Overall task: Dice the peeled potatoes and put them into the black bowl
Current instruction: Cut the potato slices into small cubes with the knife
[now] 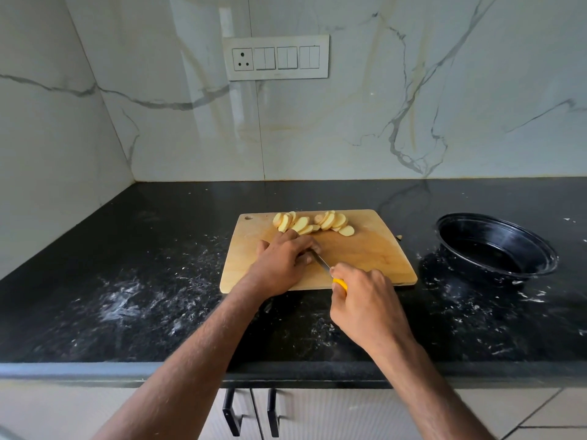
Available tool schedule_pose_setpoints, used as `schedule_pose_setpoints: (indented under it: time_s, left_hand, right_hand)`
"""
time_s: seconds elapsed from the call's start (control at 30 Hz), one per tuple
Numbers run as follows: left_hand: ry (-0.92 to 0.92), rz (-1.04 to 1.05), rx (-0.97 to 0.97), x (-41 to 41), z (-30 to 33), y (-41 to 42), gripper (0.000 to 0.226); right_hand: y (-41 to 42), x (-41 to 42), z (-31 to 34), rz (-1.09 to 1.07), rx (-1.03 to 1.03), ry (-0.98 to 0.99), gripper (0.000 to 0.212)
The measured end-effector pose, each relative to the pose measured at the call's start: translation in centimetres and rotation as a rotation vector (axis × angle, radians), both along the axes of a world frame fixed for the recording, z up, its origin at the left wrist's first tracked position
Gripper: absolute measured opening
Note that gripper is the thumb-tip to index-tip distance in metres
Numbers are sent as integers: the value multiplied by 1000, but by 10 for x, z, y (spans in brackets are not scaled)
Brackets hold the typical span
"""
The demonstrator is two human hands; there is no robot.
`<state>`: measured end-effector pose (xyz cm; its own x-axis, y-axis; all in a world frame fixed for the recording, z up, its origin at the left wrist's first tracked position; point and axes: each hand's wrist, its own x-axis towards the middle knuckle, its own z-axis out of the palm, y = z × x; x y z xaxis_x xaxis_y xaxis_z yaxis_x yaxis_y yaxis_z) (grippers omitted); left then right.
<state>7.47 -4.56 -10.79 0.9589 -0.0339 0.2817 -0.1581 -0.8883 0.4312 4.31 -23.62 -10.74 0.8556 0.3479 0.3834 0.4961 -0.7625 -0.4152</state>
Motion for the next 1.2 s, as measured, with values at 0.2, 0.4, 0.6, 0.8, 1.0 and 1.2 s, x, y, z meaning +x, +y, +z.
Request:
schedule_pose_setpoints:
  time_s: [0.2,0.4,0.6,0.8,1.0,1.2]
  left_hand:
    - [21,-8,37,2,1,1,21]
    - [21,-11,35,4,0,1,21]
    - [31,11,39,3,0,-1,22]
    - [31,30,2,3,1,-2,18]
    - [-3,31,-38,1,1,1,18]
    - [-83,57,-166,-1,-3,2,24]
  right_hand:
    - [-3,1,-1,16,12,-4,24]
    - [-12,1,-2,14,20,-11,19]
    - [-18,-2,-5,-7,45,-41,16]
    - [-22,-4,-3,-72,166,-115,14]
    - [-6,3,4,-123,161,-108,11]
    - [5,3,2,-113,135,-108,13]
